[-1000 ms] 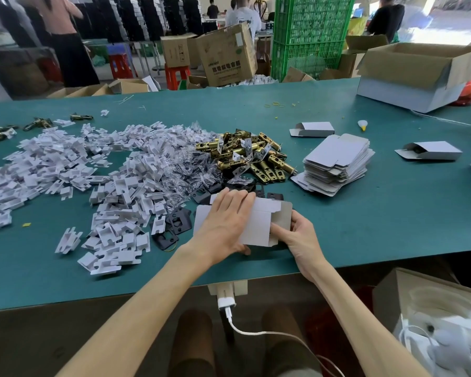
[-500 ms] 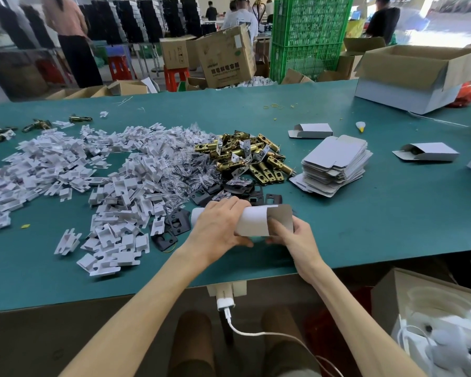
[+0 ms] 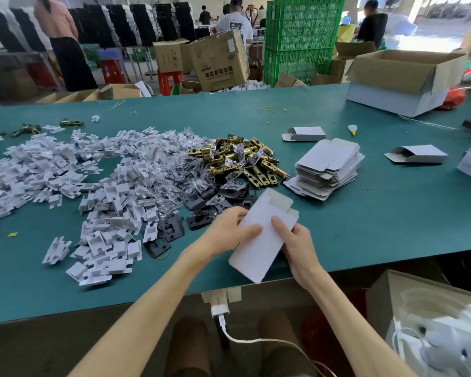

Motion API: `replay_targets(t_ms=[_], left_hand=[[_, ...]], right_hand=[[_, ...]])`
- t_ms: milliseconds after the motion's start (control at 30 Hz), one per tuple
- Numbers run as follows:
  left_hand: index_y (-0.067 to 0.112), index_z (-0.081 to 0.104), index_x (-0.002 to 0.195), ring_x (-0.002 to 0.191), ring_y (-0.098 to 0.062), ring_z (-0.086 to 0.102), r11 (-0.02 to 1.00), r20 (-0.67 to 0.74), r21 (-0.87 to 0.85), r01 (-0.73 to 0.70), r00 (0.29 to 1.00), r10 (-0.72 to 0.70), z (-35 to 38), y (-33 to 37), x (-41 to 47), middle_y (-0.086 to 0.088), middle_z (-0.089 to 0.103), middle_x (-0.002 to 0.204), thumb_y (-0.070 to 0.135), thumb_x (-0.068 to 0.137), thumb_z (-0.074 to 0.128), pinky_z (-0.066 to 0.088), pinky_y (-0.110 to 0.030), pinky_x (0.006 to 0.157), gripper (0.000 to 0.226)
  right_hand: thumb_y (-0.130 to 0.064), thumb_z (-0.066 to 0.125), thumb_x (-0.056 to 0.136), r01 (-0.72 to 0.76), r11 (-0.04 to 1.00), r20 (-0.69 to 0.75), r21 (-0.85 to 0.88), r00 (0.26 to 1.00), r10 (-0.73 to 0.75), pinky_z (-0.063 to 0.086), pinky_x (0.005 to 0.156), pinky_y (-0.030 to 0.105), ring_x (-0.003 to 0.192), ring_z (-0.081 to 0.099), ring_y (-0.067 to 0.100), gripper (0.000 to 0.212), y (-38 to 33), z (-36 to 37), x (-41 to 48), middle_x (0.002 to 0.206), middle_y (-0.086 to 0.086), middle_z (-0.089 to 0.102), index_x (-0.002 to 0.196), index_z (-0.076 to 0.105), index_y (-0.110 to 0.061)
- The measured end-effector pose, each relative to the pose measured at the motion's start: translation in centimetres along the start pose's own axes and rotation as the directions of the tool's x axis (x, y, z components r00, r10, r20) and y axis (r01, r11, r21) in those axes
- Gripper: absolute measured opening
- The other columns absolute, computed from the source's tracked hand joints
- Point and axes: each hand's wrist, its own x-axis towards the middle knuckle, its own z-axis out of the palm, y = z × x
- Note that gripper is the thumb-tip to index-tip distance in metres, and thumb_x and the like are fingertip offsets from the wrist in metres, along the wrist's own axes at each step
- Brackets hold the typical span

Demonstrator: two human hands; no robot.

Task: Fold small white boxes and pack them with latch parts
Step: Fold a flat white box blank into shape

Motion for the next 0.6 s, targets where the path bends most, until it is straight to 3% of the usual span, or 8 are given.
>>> replay_targets(t_ms=[67, 133, 200, 367, 433, 500, 600], left_hand=[[0.012, 0.067, 0.111, 0.092, -0.014, 0.07, 1.0, -0.009, -0.02, -0.012, 1.0, 0.012, -0.5, -0.8, 0.1, 0.004, 0.072, 0.103, 0.033, 0.092, 0.078, 0.057, -0.027, 0.074, 0.03], [0.014, 0.066, 0.108, 0.088, -0.007, 0.069, 1.0, 0.02, -0.011, 0.01, 1.0, -0.01, -0.3, -1.1, -0.2, 0.006, 0.072, 0.102, 0.039, 0.087, 0.082, 0.052, -0.017, 0.062, 0.037], [0.015, 0.062, 0.109, 0.09, -0.007, 0.067, 0.999, 0.011, 0.012, 0.041, 0.999, -0.041, 0.3, -1.5, -0.4, 0.005, 0.069, 0.104, 0.045, 0.083, 0.085, 0.048, -0.018, 0.061, 0.046], [0.01, 0.064, 0.112, 0.096, -0.018, 0.075, 0.982, 0.07, -0.162, 0.1, 0.993, -0.09, 0.9, -2.2, -0.9, -0.003, 0.077, 0.107, 0.041, 0.087, 0.083, 0.056, -0.029, 0.062, 0.044], [0.008, 0.066, 0.115, 0.098, -0.02, 0.076, 0.966, 0.103, -0.242, 0.09, 0.992, -0.067, 0.8, -2.4, -1.1, -0.004, 0.079, 0.107, 0.037, 0.09, 0.08, 0.062, -0.036, 0.074, 0.04], [0.008, 0.068, 0.117, 0.099, -0.02, 0.076, 0.929, 0.126, -0.363, 0.078, 0.991, -0.034, 0.8, -2.7, -1.2, -0.004, 0.079, 0.109, 0.033, 0.094, 0.077, 0.062, -0.034, 0.082, 0.035], [0.008, 0.068, 0.121, 0.099, -0.021, 0.076, 0.854, 0.099, -0.516, 0.063, 0.995, -0.013, 0.8, -2.9, -1.5, -0.005, 0.079, 0.111, 0.029, 0.098, 0.072, 0.059, -0.028, 0.078, 0.031]], right_hand=[[-0.023, 0.066, 0.098, 0.034, 0.995, 0.004, -0.093, 0.999, -0.034, 0.057, 0.084, 0.044, 0.096, 0.072, 0.026, 0.018, 0.1, 0.3, 0.0, 0.106, 0.008, 0.078, 0.109, 0.072, -0.01], [-0.023, 0.065, 0.1, 0.06, 0.981, -0.01, -0.187, 0.998, -0.063, 0.058, 0.078, 0.041, 0.091, 0.073, 0.023, 0.015, 0.2, 0.8, 0.0, 0.102, 0.004, 0.078, 0.107, 0.072, -0.013], [-0.024, 0.062, 0.101, 0.082, 0.965, -0.022, -0.25, 0.996, -0.09, 0.058, 0.077, 0.043, 0.092, 0.073, 0.025, 0.015, 0.4, 1.1, 0.1, 0.101, 0.004, 0.077, 0.106, 0.07, -0.012], [-0.029, 0.056, 0.104, 0.094, 0.941, -0.031, -0.324, 0.993, -0.11, 0.058, 0.078, 0.042, 0.096, 0.072, 0.025, 0.023, 0.5, 1.6, 0.2, 0.107, 0.004, 0.074, 0.116, 0.066, -0.012], [-0.036, 0.055, 0.104, 0.093, 0.943, -0.017, -0.319, 0.994, -0.104, 0.059, 0.076, 0.04, 0.093, 0.072, 0.021, 0.023, 0.4, 1.7, 0.1, 0.105, 0.001, 0.074, 0.114, 0.066, -0.018], [-0.042, 0.057, 0.101, 0.083, 0.953, 0.005, -0.291, 0.996, -0.085, 0.059, 0.078, 0.037, 0.093, 0.072, 0.018, 0.026, 0.2, 1.6, -0.1, 0.105, -0.001, 0.073, 0.113, 0.064, -0.02], [-0.039, 0.062, 0.099, 0.105, 0.959, 0.029, -0.264, 0.994, -0.101, 0.058, 0.08, 0.032, 0.097, 0.071, 0.015, 0.027, 0.2, 1.4, -0.1, 0.107, -0.002, 0.074, 0.115, 0.063, -0.017]])
